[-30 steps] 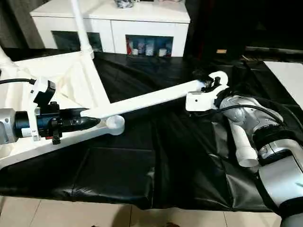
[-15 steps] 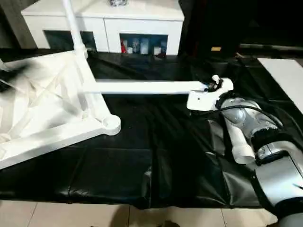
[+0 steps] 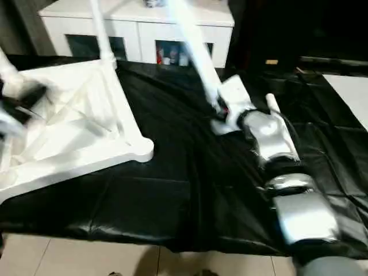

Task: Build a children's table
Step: Insert table leg to table base

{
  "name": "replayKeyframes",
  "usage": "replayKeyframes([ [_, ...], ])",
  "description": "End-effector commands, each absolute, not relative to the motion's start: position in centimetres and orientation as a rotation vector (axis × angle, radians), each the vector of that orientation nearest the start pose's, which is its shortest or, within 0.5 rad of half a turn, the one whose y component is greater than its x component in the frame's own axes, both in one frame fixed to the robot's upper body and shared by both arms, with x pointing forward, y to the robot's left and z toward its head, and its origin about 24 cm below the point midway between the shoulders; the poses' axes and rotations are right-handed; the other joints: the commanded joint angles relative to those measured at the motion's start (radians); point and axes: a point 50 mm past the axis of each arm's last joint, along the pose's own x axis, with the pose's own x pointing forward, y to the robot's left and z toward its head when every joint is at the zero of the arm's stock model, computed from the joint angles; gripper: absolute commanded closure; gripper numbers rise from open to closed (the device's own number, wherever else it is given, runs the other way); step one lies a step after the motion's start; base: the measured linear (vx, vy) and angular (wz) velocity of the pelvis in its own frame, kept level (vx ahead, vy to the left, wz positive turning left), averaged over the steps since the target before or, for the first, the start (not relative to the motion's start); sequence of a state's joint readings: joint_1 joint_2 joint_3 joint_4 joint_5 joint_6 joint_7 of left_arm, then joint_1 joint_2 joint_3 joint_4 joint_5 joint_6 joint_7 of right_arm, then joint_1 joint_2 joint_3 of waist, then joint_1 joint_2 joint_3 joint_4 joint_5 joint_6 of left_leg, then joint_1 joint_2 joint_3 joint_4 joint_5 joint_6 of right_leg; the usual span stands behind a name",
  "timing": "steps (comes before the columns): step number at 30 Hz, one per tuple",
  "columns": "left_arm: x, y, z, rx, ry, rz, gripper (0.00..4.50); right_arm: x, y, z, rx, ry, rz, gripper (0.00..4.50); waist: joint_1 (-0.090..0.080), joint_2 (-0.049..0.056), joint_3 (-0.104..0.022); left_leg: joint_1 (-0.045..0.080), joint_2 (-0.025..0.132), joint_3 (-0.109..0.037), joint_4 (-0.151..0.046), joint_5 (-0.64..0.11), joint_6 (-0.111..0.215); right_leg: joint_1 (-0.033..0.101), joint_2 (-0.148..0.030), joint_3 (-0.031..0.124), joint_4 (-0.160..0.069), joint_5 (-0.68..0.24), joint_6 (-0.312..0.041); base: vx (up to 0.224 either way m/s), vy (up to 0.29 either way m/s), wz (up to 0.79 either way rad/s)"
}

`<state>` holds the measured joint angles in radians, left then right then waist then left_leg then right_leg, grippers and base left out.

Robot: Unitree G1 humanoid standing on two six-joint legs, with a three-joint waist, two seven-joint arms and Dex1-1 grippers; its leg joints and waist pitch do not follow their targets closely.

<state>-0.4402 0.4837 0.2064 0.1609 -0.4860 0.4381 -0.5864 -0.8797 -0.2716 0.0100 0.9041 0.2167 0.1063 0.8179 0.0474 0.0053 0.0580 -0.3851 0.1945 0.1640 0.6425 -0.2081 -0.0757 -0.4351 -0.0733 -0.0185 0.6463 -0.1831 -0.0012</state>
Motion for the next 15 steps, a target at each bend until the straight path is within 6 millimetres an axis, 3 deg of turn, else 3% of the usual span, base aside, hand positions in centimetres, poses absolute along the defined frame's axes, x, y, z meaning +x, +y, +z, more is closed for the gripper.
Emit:
replayKeyframes([
  [1, 31.9, 21.7, 15.0, -0.108, 0.006, -0.567, 1.91, 37.5, -13.1, 11.8, 0.111, 0.19, 0.953, 2.66, 0.015, 0.013, -0.083, 0.016, 0.024, 0.008, -0.074, -0.107, 0.098, 0.07, -0.034, 0.014, -0.045, 0.065, -0.341, 0.0, 0.0, 0.0],
  [4, 31.8, 18.2, 16.3, -0.192, -0.035, -0.729, 1.91, 35.6, -11.5, 11.7, 0.276, 0.276, 1.155, 2.66, 0.027, 0.005, -0.081, 0.018, 0.023, 0.011, -0.077, -0.116, 0.082, 0.069, -0.033, 0.015, -0.049, 0.037, -0.332, 0.0, 0.0, 0.0],
  [7, 31.7, 16.6, 17.1, -0.252, -0.049, -0.822, 1.91, 34.5, -11.1, 11.8, 0.336, 0.315, 1.233, 2.66, 0.042, 0.002, -0.077, 0.02, 0.021, 0.014, -0.08, -0.131, 0.051, 0.067, -0.034, 0.018, -0.057, -0.029, -0.304, 0.0, 0.0, 0.0],
  [12, 31.2, 13.7, 18.1, -0.403, -0.049, -0.996, 1.75, 33.1, -10.9, 12.0, 0.353, 0.358, 1.289, 2.66, 0.041, 0.0, -0.074, 0.014, 0.014, 0.011, -0.085, -0.146, 0.0, 0.065, -0.038, 0.022, -0.066, -0.114, -0.251, 0.0, 0.0, 0.0],
  [15, 30.3, 11.8, 18.1, -0.436, 0.028, -1.127, 1.55, 32.4, -10.6, 12.3, 0.343, 0.381, 1.308, 2.66, 0.041, 0.003, -0.075, 0.015, 0.012, 0.009, -0.085, -0.136, -0.008, 0.066, -0.036, 0.022, -0.068, -0.111, -0.238, 0.0, 0.0, 0.0],
])
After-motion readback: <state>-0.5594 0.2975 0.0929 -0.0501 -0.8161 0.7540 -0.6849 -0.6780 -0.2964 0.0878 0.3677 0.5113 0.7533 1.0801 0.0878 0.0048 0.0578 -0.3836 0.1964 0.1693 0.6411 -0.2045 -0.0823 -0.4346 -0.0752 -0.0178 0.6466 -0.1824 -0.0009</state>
